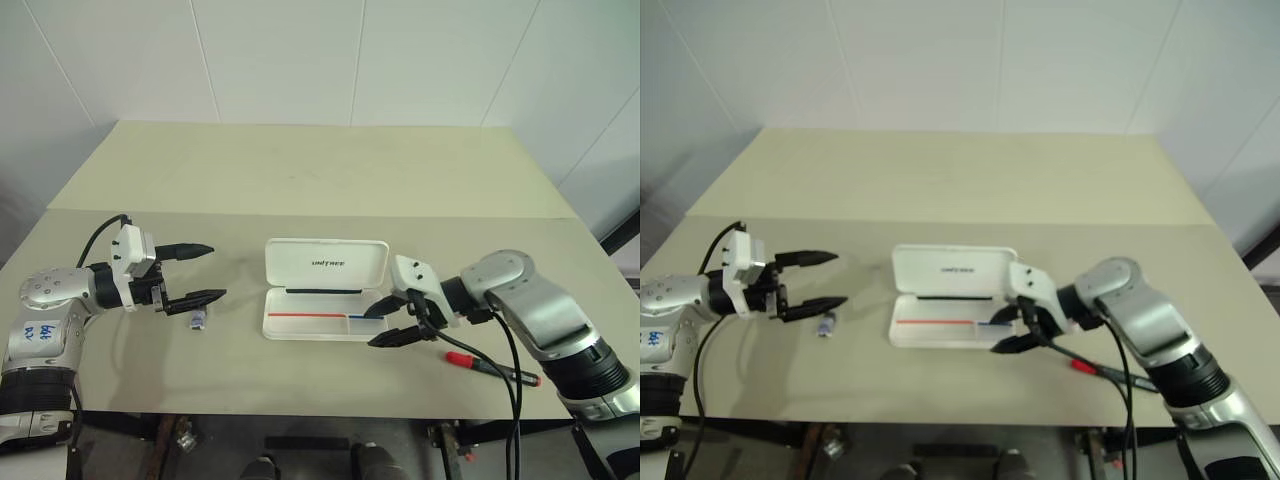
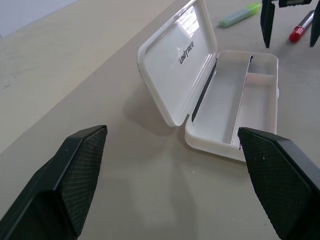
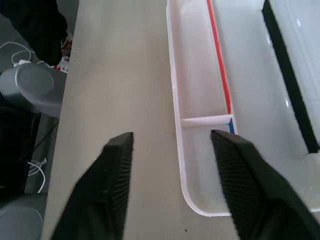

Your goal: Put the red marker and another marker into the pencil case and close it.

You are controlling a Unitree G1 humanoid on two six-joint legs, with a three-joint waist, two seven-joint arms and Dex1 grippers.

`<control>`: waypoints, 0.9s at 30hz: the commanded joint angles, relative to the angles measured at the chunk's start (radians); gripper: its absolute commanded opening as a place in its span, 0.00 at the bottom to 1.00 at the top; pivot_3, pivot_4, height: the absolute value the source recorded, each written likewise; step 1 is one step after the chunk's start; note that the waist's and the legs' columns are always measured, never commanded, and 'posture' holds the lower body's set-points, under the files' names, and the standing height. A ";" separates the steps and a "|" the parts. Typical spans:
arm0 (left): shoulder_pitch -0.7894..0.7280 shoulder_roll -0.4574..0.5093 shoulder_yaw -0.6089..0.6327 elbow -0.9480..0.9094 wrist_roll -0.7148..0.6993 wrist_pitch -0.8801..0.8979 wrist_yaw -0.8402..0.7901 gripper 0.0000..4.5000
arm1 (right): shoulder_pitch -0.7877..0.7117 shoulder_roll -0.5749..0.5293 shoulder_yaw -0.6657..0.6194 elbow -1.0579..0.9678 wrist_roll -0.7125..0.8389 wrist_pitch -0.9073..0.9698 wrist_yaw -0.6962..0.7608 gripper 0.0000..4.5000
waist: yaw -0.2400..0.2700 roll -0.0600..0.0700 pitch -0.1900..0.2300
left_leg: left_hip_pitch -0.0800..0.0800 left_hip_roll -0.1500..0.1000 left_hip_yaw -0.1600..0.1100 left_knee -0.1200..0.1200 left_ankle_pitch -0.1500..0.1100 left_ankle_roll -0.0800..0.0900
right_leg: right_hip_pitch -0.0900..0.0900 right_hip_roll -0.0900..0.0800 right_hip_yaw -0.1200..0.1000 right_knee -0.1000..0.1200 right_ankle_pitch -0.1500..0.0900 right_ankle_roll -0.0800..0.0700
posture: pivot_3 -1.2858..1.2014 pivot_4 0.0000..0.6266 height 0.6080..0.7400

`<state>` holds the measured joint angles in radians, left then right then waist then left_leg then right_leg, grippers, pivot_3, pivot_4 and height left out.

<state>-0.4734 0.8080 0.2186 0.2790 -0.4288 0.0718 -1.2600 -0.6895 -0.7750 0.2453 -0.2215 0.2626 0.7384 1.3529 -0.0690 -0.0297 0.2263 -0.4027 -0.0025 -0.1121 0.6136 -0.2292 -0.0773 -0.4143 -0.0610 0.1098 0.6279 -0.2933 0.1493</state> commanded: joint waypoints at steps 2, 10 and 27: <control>0.012 0.011 0.016 -0.066 -0.033 0.019 -0.011 1.00 | 0.034 -0.084 -0.142 -0.049 0.053 -0.013 -0.027 0.98 | 0.009 0.000 0.000 | 0.000 0.000 0.000 0.000 0.000 0.000 | 0.000 0.000 0.000 0.000 0.000 0.000 | 0.52 0.24 1.00; 0.047 -0.012 -0.010 -0.168 -0.066 0.085 -0.020 1.00 | 0.281 -0.157 -0.398 -0.018 0.096 -0.215 -0.060 0.99 | 0.020 0.000 0.000 | 0.000 0.000 0.001 0.000 0.000 0.000 | 0.001 0.000 0.000 -0.001 0.000 0.000 | 0.52 0.24 1.00; -0.011 -0.089 -0.114 -0.154 -0.060 0.112 -0.065 1.00 | 0.827 -0.195 -0.669 0.035 0.146 -0.386 -0.040 0.99 | 0.033 -0.001 -0.001 | 0.006 0.000 0.006 0.002 0.003 0.003 | 0.008 0.000 0.004 -0.004 0.001 -0.002 | 0.52 0.24 1.00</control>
<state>-0.4649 0.7165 0.0966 0.1319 -0.4831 0.1893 -1.3147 0.1336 -0.9524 -0.3751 -0.1863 0.3962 0.3694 1.3188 -0.0355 -0.0308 0.2256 -0.3964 -0.0022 -0.1059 0.6160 -0.2265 -0.0738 -0.4063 -0.0607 0.1142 0.6244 -0.2923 0.1479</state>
